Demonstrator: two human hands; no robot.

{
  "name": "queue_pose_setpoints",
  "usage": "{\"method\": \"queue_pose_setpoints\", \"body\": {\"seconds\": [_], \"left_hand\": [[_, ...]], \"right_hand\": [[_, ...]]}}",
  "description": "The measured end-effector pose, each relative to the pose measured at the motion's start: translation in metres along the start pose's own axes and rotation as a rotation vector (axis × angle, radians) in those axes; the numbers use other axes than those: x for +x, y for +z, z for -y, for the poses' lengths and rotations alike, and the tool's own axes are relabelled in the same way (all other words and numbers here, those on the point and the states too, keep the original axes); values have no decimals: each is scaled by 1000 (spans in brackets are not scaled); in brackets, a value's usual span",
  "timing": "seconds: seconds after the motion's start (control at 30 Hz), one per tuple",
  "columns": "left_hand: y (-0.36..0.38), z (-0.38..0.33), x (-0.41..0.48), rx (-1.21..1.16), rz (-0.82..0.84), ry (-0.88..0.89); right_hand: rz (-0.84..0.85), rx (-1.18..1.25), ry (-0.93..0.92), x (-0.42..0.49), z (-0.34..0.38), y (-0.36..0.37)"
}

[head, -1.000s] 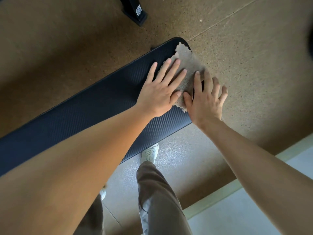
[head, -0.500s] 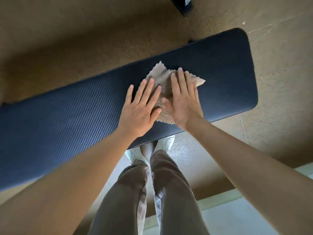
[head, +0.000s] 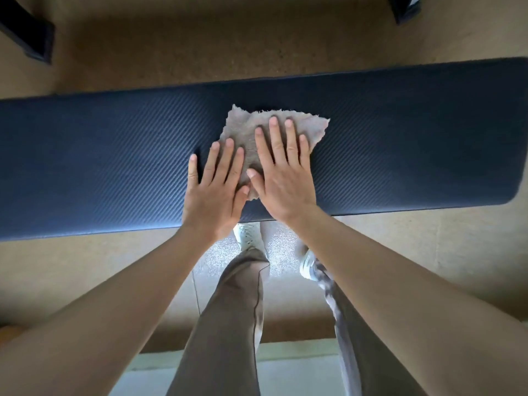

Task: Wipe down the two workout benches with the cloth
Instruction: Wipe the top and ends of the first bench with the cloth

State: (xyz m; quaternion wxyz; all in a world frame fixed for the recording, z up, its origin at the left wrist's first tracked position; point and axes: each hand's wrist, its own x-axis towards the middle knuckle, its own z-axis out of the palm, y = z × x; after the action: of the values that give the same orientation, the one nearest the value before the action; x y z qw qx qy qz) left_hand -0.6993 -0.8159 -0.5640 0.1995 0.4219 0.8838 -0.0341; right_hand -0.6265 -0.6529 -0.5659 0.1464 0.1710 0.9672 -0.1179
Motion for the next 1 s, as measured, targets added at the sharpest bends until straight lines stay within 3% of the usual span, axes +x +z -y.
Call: {"method": "queue_pose_setpoints", "body": {"seconds": [0.2, 0.5, 0.77, 1.0], "left_hand": [[-3, -19, -1, -25, -10, -35], [1, -89, 29, -24, -4, 121], [10, -208, 47, -10, 4, 205], [18, -299, 63, 26, -8, 390]], "right_hand": [[21, -32, -84, -13, -16, 2], [40, -46, -50, -62, -101, -3], [64, -85, 76, -120, -204, -8], [111, -122, 247, -181, -283, -5]]}}
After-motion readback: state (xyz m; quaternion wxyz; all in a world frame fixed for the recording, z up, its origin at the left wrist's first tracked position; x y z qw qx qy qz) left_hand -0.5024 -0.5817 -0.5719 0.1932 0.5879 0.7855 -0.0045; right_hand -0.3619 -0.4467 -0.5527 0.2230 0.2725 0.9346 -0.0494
